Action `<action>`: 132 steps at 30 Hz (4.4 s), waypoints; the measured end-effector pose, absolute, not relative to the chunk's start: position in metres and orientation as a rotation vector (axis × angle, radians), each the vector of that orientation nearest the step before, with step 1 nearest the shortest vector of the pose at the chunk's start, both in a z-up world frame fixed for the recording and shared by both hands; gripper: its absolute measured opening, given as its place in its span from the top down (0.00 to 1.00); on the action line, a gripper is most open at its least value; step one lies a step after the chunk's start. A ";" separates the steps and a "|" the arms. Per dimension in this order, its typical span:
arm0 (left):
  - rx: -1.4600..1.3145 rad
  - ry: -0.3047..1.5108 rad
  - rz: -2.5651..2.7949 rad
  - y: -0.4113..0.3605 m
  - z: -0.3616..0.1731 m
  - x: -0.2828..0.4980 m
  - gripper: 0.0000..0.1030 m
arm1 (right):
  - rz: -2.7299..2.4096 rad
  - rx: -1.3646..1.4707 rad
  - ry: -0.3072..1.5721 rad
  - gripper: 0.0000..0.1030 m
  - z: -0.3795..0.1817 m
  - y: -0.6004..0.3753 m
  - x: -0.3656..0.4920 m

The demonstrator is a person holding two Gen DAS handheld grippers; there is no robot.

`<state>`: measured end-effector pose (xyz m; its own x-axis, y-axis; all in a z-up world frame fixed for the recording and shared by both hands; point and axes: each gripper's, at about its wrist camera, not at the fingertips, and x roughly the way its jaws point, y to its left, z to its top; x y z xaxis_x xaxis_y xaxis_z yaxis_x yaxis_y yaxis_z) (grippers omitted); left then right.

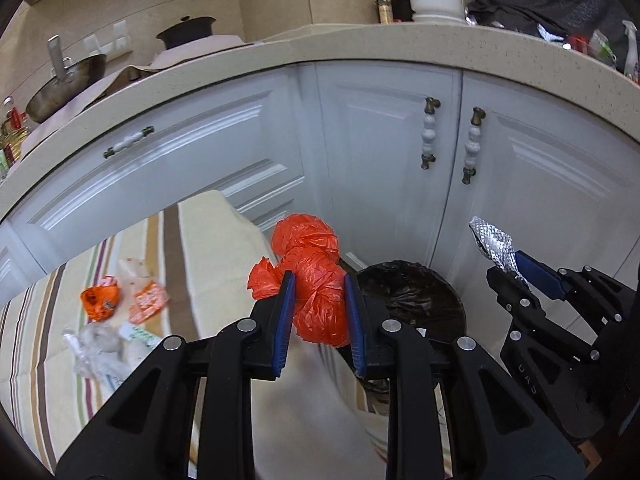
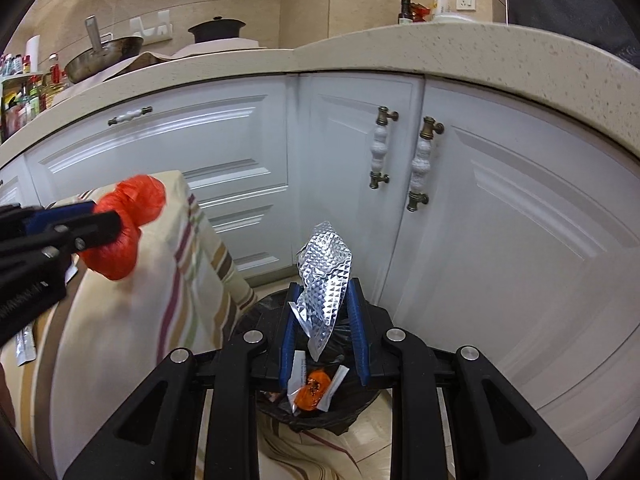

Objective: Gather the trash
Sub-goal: 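Carry both items over the trash bin and open both tools, then move both open tools back over the table, then grasp the white tube packet with the right tool and lift it toward the bin, then grasp the white crumpled tissue with the left tool while the right tool holds the packet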

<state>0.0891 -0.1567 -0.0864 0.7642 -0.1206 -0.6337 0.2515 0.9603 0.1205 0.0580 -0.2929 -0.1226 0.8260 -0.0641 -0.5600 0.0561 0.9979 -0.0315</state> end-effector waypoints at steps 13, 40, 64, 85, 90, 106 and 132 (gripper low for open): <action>0.235 0.729 -0.210 -0.197 -0.114 0.130 0.77 | -0.082 0.040 0.604 0.76 -0.137 -0.322 0.089; 0.166 0.721 -0.160 -0.147 -0.087 0.118 0.53 | -0.047 0.089 0.603 0.57 -0.124 -0.306 0.082; 0.011 0.742 0.224 0.090 -0.074 0.014 0.52 | 0.355 -0.020 0.602 0.53 -0.091 -0.115 0.033; -0.096 0.786 0.328 0.164 -0.095 -0.018 0.52 | 0.428 -0.138 0.788 0.48 -0.124 -0.048 0.036; -0.106 0.803 0.328 0.165 -0.101 -0.018 0.52 | 0.432 -0.164 0.863 0.48 -0.138 -0.044 0.038; -0.080 0.819 0.268 0.132 -0.104 -0.017 0.51 | 0.478 -0.166 0.723 0.62 -0.112 -0.051 0.011; -0.004 0.800 0.105 0.002 -0.105 0.068 0.38 | 0.177 -0.023 0.684 0.62 -0.113 -0.197 0.047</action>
